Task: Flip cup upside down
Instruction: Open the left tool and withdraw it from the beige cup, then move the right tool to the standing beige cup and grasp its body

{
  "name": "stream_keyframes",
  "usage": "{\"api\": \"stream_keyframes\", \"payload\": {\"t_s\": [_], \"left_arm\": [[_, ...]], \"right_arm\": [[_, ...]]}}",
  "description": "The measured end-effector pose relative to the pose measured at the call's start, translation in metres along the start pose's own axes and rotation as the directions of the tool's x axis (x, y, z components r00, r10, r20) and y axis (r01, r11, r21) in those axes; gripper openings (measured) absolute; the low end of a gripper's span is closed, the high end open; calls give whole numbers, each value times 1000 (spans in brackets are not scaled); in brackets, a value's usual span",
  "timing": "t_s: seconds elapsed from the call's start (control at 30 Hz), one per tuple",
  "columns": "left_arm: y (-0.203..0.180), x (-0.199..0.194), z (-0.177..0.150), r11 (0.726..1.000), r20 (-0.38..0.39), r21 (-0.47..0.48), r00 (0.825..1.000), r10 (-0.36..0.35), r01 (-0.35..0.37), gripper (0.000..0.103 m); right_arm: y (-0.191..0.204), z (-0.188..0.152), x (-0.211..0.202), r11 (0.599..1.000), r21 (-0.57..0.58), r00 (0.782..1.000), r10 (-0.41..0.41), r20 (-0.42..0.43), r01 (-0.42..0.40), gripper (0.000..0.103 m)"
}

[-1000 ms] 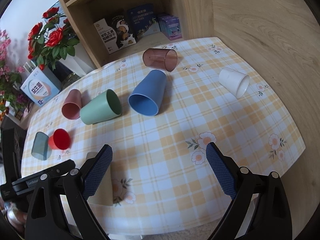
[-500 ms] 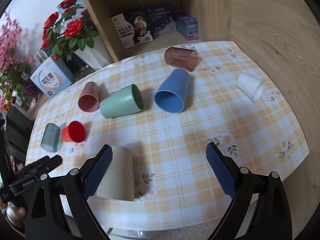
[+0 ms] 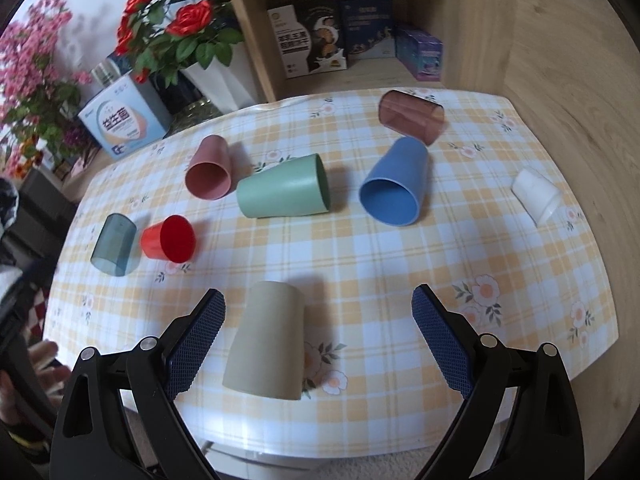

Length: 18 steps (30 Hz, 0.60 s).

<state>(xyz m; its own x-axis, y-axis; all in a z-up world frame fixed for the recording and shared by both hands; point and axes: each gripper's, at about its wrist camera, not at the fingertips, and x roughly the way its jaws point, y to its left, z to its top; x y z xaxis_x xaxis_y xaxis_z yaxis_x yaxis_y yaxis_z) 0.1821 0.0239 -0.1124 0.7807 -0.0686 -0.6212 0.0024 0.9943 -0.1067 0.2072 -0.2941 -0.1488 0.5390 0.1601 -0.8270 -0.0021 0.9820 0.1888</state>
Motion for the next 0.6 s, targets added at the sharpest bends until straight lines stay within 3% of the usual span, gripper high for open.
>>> {"api": "stream_keyframes", "payload": {"t_s": [0.1, 0.2, 0.4, 0.6], "left_arm": [[13, -5, 3, 999, 15, -32, 1000, 8, -8, 97], [23, -15, 4, 997, 60, -61, 996, 61, -57, 97], [36, -32, 5, 983, 157, -121, 975, 157, -139, 97], [42, -26, 5, 979, 131, -116, 974, 185, -170, 97]], "right_arm": [[4, 3, 3, 1000, -21, 1000, -2, 2, 2, 91], [7, 6, 9, 1000, -22, 1000, 8, -11, -8, 91], [12, 5, 20, 999, -29, 999, 26, -42, -27, 91], [14, 3, 32, 998, -26, 994, 54, -90, -57, 91]]}}
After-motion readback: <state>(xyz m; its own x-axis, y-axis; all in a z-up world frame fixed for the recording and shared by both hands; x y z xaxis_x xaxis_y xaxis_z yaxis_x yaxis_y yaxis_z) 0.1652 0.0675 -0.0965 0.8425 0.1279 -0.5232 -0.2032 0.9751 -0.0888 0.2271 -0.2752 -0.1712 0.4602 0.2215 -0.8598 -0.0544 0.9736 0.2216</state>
